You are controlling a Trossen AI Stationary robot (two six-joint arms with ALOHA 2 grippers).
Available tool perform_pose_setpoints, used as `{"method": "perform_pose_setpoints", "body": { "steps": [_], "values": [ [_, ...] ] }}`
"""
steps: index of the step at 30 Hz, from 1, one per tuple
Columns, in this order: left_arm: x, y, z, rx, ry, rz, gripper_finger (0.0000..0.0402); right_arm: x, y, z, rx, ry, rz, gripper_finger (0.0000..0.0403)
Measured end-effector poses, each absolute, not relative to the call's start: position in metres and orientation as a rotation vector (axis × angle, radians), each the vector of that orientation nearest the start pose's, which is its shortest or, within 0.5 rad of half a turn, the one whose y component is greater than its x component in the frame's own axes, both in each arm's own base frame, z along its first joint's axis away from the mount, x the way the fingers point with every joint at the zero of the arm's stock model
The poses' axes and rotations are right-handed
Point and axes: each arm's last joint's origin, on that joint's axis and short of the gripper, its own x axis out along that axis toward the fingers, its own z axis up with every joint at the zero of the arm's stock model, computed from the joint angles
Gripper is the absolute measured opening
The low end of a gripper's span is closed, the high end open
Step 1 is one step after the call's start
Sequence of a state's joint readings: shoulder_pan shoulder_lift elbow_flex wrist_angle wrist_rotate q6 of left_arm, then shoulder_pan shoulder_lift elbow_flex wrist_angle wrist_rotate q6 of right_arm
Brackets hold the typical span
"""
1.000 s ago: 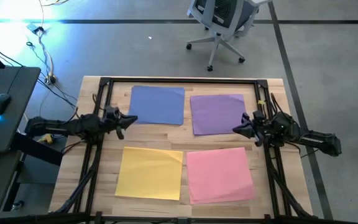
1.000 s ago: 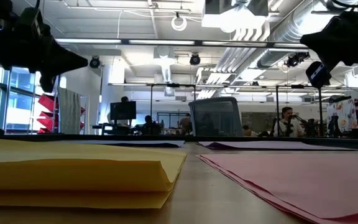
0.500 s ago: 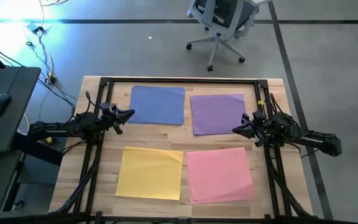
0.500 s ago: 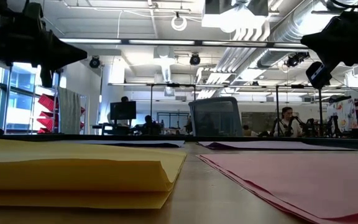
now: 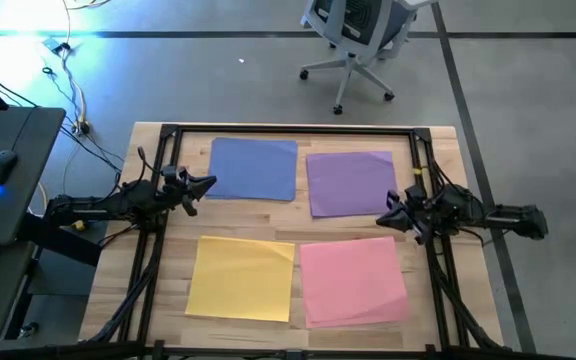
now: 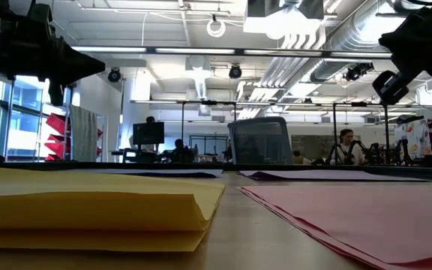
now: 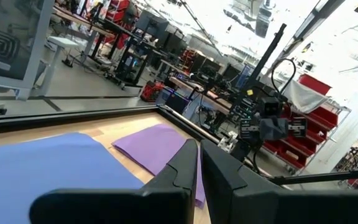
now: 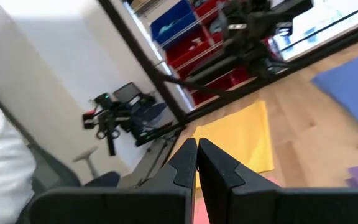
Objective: Organize paper
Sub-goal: Return to Home Position
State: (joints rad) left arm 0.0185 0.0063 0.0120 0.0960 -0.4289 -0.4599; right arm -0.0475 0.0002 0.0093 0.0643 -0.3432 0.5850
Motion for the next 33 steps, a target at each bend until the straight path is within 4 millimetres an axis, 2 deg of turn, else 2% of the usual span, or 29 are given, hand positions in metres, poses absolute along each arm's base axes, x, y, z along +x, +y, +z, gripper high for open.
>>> {"method": "perform_pose_setpoints", "body": {
  "steps": [6, 13, 19, 22, 33],
  "values": [
    [0.094, 0.0138, 0.176, -0.472, -0.201, 0.417, 0.0, 0.0953, 0.0089, 0.1726, 0.575, 0.03, 0.347, 0.0],
    [0.094, 0.0138, 0.176, -0.472, -0.2, 0.417, 0.0, 0.0964, 0.0059, 0.1732, 0.014, -0.076, 0.186, 0.0],
    [0.094, 0.0138, 0.176, -0.472, -0.2, 0.417, 0.0, 0.0967, 0.0052, 0.1705, -0.212, -0.067, 0.158, 0.0],
    [0.094, 0.0138, 0.176, -0.472, -0.2, 0.417, 0.0, 0.097, 0.0051, 0.1702, -0.228, -0.064, 0.158, 0.0],
    [0.094, 0.0138, 0.1761, -0.472, -0.2, 0.417, 0.0, 0.0975, 0.0052, 0.1695, -0.106, -0.045, 0.163, 0.0]
  ]
}}
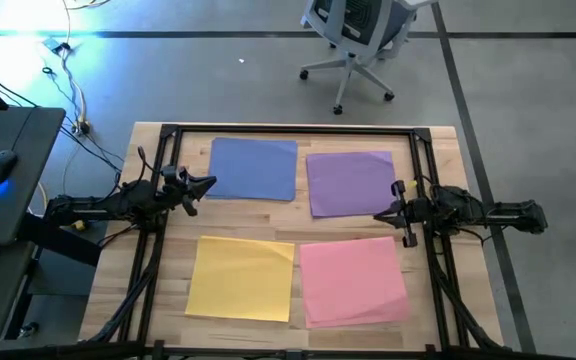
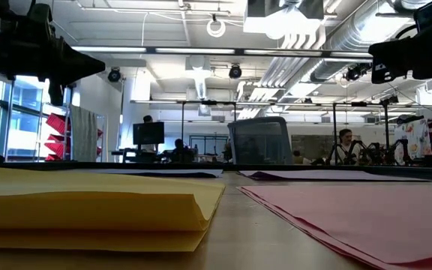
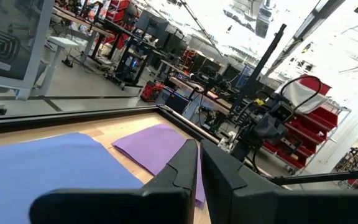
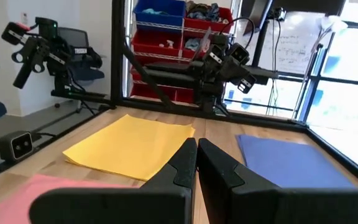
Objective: Organize paper
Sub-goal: Return to Home Position
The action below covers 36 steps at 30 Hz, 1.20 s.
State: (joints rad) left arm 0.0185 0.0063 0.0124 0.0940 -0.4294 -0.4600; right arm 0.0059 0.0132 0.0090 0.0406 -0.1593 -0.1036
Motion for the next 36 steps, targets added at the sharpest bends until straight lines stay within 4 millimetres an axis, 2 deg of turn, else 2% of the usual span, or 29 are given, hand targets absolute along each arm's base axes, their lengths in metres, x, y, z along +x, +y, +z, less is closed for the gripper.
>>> {"method": "perform_pose_setpoints", "body": {
  "steps": [14, 16, 22, 25, 36],
  "values": [
    [0.094, 0.014, 0.176, -0.469, -0.196, 0.415, 0.0, 0.098, 0.005, 0.169, -0.113, -0.045, 0.164, 0.0],
    [0.094, 0.011, 0.174, -0.39, -0.151, 0.409, 0.0, 0.098, 0.005, 0.169, -0.114, -0.045, 0.164, 0.0],
    [0.097, -0.001, 0.172, -0.084, -0.056, 0.11, 0.0, 0.098, 0.005, 0.169, -0.114, -0.044, 0.164, 0.0],
    [0.097, -0.005, 0.168, -0.022, -0.015, -0.053, 0.0, 0.098, 0.005, 0.169, -0.114, -0.044, 0.164, 0.0],
    [0.097, -0.004, 0.168, -0.101, -0.009, -0.05, 0.0, 0.098, 0.005, 0.169, -0.114, -0.044, 0.164, 0.0]
  ]
}}
